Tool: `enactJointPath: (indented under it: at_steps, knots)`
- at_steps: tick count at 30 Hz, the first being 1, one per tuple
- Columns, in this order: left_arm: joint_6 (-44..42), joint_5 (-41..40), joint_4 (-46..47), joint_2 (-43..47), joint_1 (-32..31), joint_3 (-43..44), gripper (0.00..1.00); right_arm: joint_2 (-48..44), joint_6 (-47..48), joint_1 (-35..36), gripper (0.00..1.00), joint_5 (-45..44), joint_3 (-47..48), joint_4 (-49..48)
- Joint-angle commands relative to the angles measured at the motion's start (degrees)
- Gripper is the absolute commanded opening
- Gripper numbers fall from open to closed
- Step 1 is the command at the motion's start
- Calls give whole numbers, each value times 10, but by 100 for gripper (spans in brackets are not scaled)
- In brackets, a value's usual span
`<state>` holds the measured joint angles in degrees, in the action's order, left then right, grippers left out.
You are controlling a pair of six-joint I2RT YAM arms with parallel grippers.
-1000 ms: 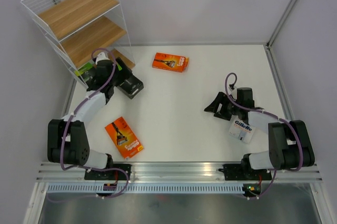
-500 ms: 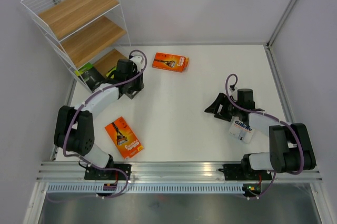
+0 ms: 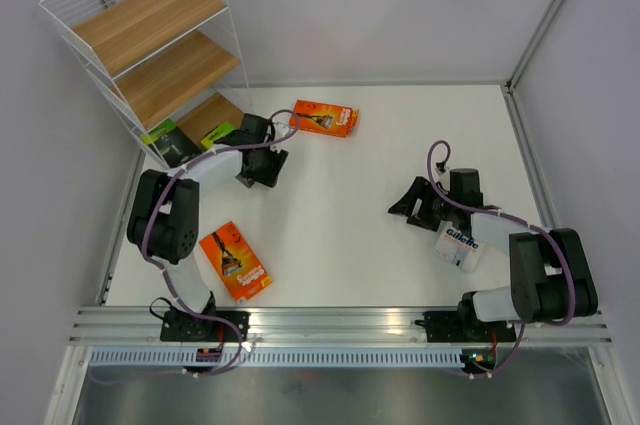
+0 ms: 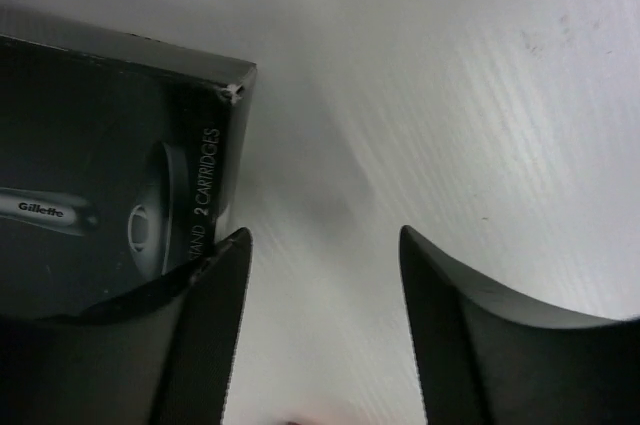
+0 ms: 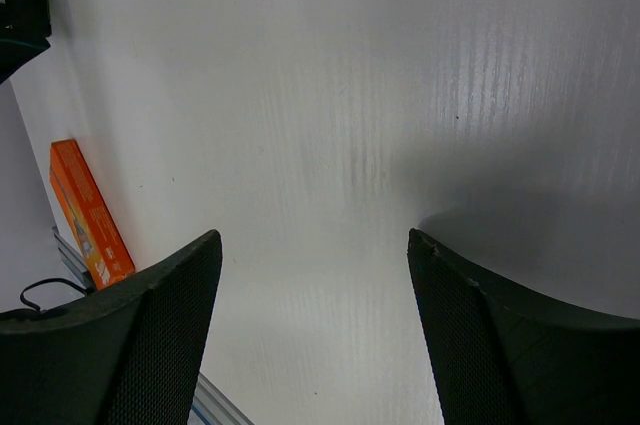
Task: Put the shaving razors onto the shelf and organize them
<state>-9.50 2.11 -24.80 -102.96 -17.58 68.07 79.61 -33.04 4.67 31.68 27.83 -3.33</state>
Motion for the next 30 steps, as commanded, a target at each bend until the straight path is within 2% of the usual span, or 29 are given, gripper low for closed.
enactJointPath:
  at_steps: [1,3,6,9,13,16,30]
  knots:
    - [-37,-47,-11,-5,-1,31,69,16,-5,2,82,0,17,-23]
    - [-44,-86,-9,-16,-1,43,84,26,-11,2,82,7,18,-32]
    - [-66,-137,-1,-35,0,64,90,36,-16,2,82,8,16,-40]
    - [-91,-154,4,-58,2,89,91,42,-15,2,82,6,17,-43]
    - [-109,-127,10,-80,23,119,92,46,-17,2,82,3,13,-45]
    - [-129,-142,8,-90,33,128,92,42,-17,2,83,-4,9,-45]
    - [-184,-114,8,-147,79,189,92,73,-34,2,83,-18,27,-61]
